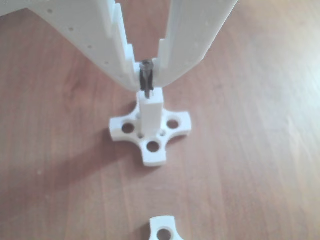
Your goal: Grab the screw and set it in the hole.
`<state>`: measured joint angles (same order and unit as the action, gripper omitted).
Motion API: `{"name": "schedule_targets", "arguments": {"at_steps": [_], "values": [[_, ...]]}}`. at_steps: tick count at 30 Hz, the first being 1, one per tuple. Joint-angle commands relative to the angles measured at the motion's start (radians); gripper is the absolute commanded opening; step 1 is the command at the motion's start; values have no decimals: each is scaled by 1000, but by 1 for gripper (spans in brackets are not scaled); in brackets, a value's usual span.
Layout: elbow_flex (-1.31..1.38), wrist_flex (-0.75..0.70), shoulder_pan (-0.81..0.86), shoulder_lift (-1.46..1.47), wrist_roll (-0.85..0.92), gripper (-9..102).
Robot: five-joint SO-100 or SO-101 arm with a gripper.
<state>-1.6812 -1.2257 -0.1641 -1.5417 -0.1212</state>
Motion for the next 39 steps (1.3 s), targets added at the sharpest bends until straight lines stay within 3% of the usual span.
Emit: {"name": "schedule_targets", "arguments": {"at_steps": [1,39], "values": [[87,11,-17,-20,-8,-4],[81,20,-15,3,-5,-4]]}}
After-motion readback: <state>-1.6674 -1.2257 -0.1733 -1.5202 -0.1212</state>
